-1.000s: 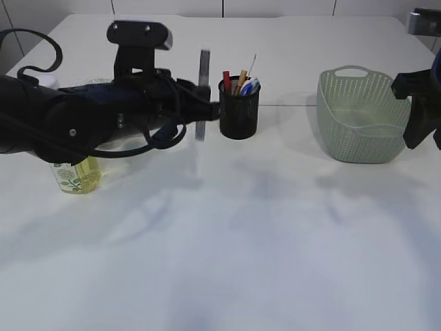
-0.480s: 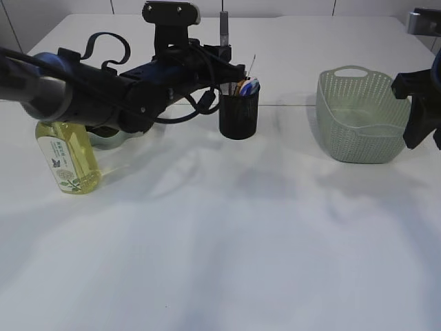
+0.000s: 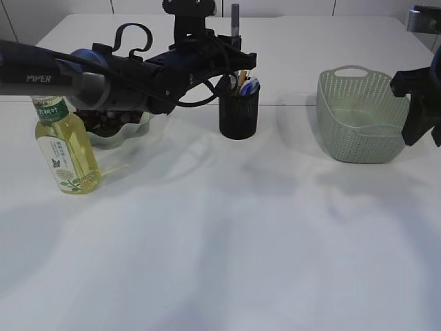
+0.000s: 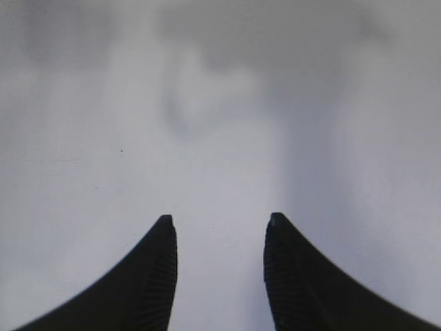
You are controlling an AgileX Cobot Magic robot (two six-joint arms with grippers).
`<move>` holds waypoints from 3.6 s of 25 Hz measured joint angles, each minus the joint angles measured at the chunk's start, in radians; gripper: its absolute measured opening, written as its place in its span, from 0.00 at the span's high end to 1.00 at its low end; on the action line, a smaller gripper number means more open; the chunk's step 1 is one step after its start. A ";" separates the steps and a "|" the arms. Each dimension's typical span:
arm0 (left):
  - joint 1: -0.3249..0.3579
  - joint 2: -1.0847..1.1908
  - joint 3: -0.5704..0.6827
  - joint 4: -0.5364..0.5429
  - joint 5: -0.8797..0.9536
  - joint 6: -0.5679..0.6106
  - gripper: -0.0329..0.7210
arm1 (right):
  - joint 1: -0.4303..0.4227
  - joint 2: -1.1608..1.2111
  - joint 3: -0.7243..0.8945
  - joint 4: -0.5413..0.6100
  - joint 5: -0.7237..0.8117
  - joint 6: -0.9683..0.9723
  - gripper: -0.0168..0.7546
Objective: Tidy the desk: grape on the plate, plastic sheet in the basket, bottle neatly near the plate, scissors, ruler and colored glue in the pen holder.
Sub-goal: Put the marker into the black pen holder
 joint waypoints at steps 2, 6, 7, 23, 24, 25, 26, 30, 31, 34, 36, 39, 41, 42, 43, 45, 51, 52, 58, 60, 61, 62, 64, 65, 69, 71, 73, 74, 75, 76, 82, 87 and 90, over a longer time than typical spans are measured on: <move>0.000 0.017 -0.018 0.004 0.002 0.000 0.91 | 0.000 0.000 0.000 0.000 -0.009 0.000 0.53; 0.008 0.048 -0.046 0.008 0.010 0.000 0.91 | 0.000 0.000 0.000 0.000 -0.024 0.000 0.53; 0.008 0.052 -0.052 0.009 0.010 0.000 0.91 | 0.000 0.000 0.000 0.000 -0.024 0.000 0.53; 0.019 0.123 -0.162 0.050 0.083 0.000 0.91 | 0.000 0.000 0.000 0.000 -0.041 0.000 0.53; 0.019 0.125 -0.163 0.050 0.087 0.000 0.91 | 0.000 0.000 0.000 0.000 -0.041 0.000 0.53; 0.019 0.125 -0.163 0.050 0.089 0.000 0.91 | 0.000 0.000 0.000 0.000 -0.041 0.000 0.53; 0.019 0.125 -0.165 0.050 0.089 0.000 0.91 | 0.000 0.000 0.000 0.000 -0.041 0.000 0.53; 0.019 0.125 -0.165 0.050 0.091 0.000 0.91 | 0.000 0.000 0.000 0.000 -0.041 0.000 0.53; 0.019 0.125 -0.165 0.050 0.091 0.000 0.91 | 0.000 0.000 0.000 0.000 -0.041 0.000 0.53; 0.019 0.125 -0.165 0.050 0.095 0.001 0.91 | 0.000 0.000 0.000 0.000 -0.041 0.000 0.53; 0.019 0.125 -0.165 0.050 0.097 0.001 0.91 | 0.000 0.000 0.000 0.000 -0.043 0.000 0.53; 0.019 0.125 -0.165 0.050 0.101 0.001 0.91 | 0.000 0.000 0.000 0.000 -0.043 0.000 0.53; 0.019 0.125 -0.165 0.050 0.106 0.001 0.91 | 0.000 0.000 0.000 0.000 -0.043 0.000 0.53; 0.019 0.125 -0.165 0.050 0.106 0.001 0.91 | 0.000 0.000 0.000 0.000 -0.043 0.000 0.53; 0.019 0.125 -0.165 0.050 0.108 0.001 0.91 | 0.000 0.000 0.000 0.000 -0.043 0.000 0.53; 0.019 0.125 -0.165 0.050 0.108 0.001 0.91 | 0.000 0.000 0.000 0.000 -0.043 0.000 0.53; 0.019 0.125 -0.165 0.050 0.110 0.002 0.90 | 0.000 0.000 0.000 0.000 -0.043 0.000 0.53; 0.019 0.125 -0.165 0.050 0.110 0.002 0.90 | 0.000 0.000 0.000 0.000 -0.043 0.000 0.53; 0.019 0.125 -0.165 0.050 0.114 0.002 0.90 | 0.000 0.000 0.000 0.000 -0.043 0.000 0.53; 0.019 0.125 -0.165 0.050 0.120 0.002 0.89 | 0.000 0.000 0.000 0.000 -0.043 0.000 0.53; 0.019 0.125 -0.165 0.050 0.124 0.002 0.88 | 0.000 0.000 0.000 0.000 -0.043 0.000 0.53; 0.019 0.125 -0.165 0.050 0.126 0.002 0.87 | 0.000 0.000 0.000 0.000 -0.043 0.000 0.53; 0.019 0.125 -0.165 0.050 0.128 0.002 0.86 | 0.000 0.000 0.000 0.000 -0.043 0.000 0.53; 0.019 0.125 -0.165 0.058 0.128 0.002 0.84 | 0.000 0.000 0.000 0.000 -0.043 0.000 0.53; 0.019 0.125 -0.165 0.067 0.130 0.002 0.79 | 0.000 0.000 0.000 0.000 -0.041 0.000 0.53; 0.019 0.125 -0.165 0.071 0.132 0.002 0.77 | 0.000 0.000 0.000 0.000 -0.039 0.000 0.53; 0.019 0.125 -0.165 0.076 0.134 0.002 0.73 | 0.000 0.000 0.000 0.000 -0.039 0.000 0.53; 0.019 0.125 -0.165 0.076 0.136 0.002 0.72 | 0.000 0.000 0.000 0.000 -0.039 0.000 0.53; 0.019 0.125 -0.165 0.078 0.140 0.002 0.70 | 0.000 0.000 0.000 0.000 -0.039 0.000 0.53; 0.019 0.125 -0.165 0.078 0.142 0.002 0.69 | 0.000 0.000 0.000 0.000 -0.039 0.000 0.53; 0.032 0.123 -0.165 0.058 0.173 0.002 0.63 | 0.000 0.000 0.000 0.000 -0.039 0.000 0.53; 0.036 0.080 -0.165 0.050 0.279 0.002 0.63 | 0.000 0.000 0.000 0.000 -0.035 0.000 0.53; 0.036 0.031 -0.165 0.050 0.378 0.002 0.63 | 0.000 0.000 0.000 0.000 -0.018 0.000 0.53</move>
